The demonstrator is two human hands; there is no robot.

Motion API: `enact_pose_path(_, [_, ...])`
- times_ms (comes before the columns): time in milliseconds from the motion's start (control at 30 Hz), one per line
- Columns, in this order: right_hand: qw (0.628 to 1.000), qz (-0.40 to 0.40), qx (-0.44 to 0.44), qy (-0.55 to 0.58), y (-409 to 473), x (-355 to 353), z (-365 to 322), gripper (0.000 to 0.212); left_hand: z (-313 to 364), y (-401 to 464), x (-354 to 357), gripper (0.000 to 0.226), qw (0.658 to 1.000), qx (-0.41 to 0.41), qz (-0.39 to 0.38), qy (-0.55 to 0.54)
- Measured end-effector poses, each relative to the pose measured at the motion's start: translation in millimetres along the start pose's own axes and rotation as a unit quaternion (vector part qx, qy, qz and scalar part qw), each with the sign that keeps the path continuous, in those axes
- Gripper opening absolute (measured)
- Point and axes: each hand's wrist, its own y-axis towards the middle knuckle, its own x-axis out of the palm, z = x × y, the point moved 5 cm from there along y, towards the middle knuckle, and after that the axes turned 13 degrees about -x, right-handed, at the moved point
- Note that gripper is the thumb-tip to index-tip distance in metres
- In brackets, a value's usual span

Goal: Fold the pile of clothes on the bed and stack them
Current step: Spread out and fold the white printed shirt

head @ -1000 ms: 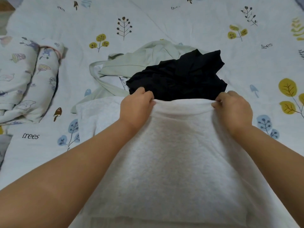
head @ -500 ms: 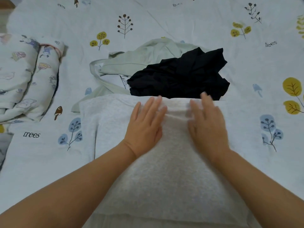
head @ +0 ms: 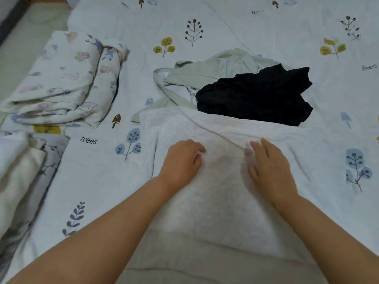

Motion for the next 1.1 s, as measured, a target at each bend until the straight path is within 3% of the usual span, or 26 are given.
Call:
enact_pose_path(133, [1.000, 0.015, -0.027, 0.006, -34, 3, -38, 0.035, -53, -43, -35, 0.017, 0.985, -0.164, 0.045, -0.012])
enact_pose_path(267, [0.998, 0.004, -0.069, 0.001, -63, 15, -74, 0.039, -92, -95, -54, 0.009, 0.961, -0.263, 0.085, -0.018])
enact_pose_path(433, [0.994, 0.002, -0.112, -0.003, -85, 28, -115, 0.030, -111, -139, -50, 0.022, 0.961, -0.272, 0.048, -0.027])
enact_pose_path(533, [0.992, -0.020, -0.121, -0.009, -93, 36, -129, 0.025, -116, -151, -45, 0.041, 0.963, -0.261, 0.052, 0.031])
enact_pose_path(567, [0.992, -0.033, -0.119, -0.010, -96, 39, -132, 0.032, -119, -154, -42, 0.042, 0.961, -0.268, 0.046, 0.049])
enact_pose_path(667, [0.990, -0.083, -0.114, -0.022, -104, 48, -139, 0.052, -123, -160, -37, 0.023, 0.962, -0.260, 0.063, 0.057])
enact_pose_path(733, [0.986, -0.109, -0.116, -0.041, -107, 53, -142, 0.059, -127, -161, -40, 0.010, 0.954, -0.290, 0.080, -0.012])
enact_pose_path(800, [0.983, -0.124, -0.119, -0.057, -109, 56, -143, 0.062, -136, -163, -44, 0.008, 0.926, -0.342, 0.078, -0.141])
enact_pose_path(933, [0.985, -0.099, -0.133, -0.051, -108, 53, -138, 0.049, -167, -175, -56, 0.023, 0.815, -0.442, 0.105, -0.360])
enact_pose_path(1100, [0.988, -0.083, -0.131, -0.021, -105, 48, -140, 0.031, -186, -180, -64, 0.025, 0.781, -0.509, 0.159, -0.325])
